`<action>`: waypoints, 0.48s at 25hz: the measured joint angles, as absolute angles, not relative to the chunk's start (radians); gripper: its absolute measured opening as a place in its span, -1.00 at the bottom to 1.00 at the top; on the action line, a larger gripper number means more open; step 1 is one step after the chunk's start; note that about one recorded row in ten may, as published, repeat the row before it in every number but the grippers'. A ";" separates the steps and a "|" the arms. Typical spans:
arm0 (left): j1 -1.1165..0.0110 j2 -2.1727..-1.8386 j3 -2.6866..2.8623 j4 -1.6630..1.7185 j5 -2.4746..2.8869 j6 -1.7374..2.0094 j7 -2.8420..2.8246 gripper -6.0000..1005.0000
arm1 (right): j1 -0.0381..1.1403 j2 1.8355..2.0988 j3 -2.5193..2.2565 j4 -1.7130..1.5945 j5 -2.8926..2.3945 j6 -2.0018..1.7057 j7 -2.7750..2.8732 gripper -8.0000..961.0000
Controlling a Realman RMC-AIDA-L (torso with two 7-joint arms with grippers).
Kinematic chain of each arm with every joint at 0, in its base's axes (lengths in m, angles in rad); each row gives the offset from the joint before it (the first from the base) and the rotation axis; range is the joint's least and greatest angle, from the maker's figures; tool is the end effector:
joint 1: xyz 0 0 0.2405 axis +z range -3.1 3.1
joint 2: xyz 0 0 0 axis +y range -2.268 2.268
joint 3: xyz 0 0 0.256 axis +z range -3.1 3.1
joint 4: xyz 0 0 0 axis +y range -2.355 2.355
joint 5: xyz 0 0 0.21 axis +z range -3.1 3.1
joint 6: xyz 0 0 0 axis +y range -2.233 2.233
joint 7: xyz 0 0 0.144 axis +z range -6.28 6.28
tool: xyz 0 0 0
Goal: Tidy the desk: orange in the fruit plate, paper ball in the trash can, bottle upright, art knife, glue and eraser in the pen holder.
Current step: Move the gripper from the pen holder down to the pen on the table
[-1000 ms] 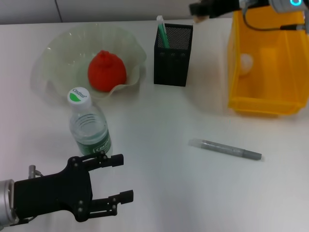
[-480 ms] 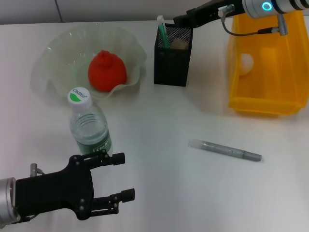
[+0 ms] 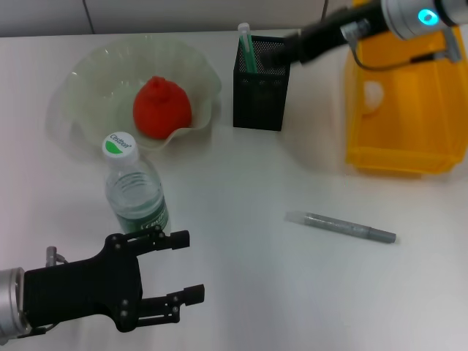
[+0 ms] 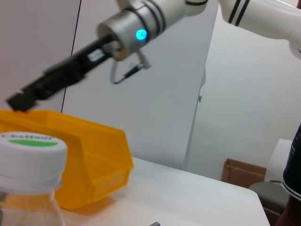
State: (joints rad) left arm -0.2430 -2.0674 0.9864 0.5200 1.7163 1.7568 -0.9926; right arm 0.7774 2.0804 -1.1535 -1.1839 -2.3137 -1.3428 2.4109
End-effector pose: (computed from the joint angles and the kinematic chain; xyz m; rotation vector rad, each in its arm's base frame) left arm -0.2944 0.2156 -0.0293 -2.8053 -0.4405 -0.9911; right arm 0.1142 0.4133 0.0125 -2.6382 0.8194 0.1328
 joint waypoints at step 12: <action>-0.247 -2.065 0.986 0.528 1.716 1.762 -0.997 0.56 | 0.687 2.083 -1.356 -1.396 -2.475 -1.730 2.387 0.57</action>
